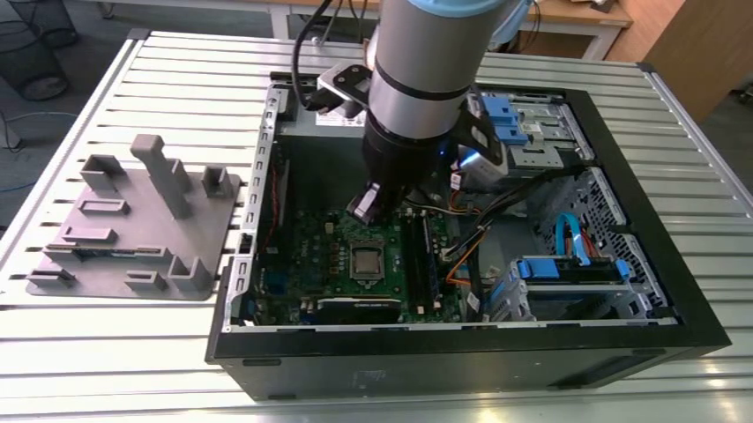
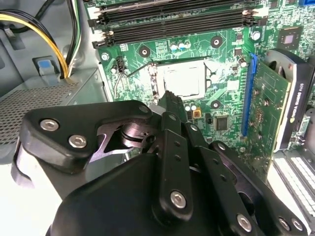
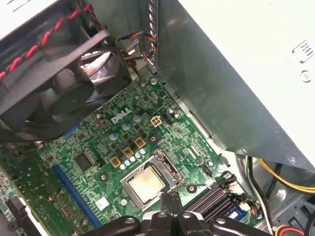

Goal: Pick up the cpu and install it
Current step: 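Install the first cpu locking lever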

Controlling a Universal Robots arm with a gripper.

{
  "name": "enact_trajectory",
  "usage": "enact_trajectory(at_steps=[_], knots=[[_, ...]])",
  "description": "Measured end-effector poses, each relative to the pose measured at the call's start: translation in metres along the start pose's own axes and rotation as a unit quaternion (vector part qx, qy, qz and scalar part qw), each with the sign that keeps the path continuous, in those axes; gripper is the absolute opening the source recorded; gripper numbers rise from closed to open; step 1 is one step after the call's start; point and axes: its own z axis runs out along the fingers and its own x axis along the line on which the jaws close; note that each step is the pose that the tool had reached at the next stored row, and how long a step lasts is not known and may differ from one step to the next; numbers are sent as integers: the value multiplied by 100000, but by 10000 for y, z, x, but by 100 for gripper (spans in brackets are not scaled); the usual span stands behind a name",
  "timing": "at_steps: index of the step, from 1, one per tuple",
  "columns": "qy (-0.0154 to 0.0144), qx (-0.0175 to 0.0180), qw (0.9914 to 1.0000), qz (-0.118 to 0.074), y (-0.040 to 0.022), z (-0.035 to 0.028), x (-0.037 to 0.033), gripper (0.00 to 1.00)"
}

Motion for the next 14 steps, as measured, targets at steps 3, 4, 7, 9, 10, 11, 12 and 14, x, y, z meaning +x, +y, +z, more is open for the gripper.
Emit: enact_trajectory(at_steps=[3,4,7,9,10,11,12,14], knots=[[-15,-6,100000,-1,0,-4,0,11],[-16,-5,100000,1,1,-4,0,11],[-4,-3,100000,1,1,-6,0,11],[-14,-17,100000,-9,2,-7,-3,11],[-34,-35,100000,-10,4,-7,-6,11],[-72,-60,100000,-4,7,-6,-8,11],[-98,-77,100000,-3,11,-5,-13,11],[-124,-98,100000,-7,18,-4,-22,11]])
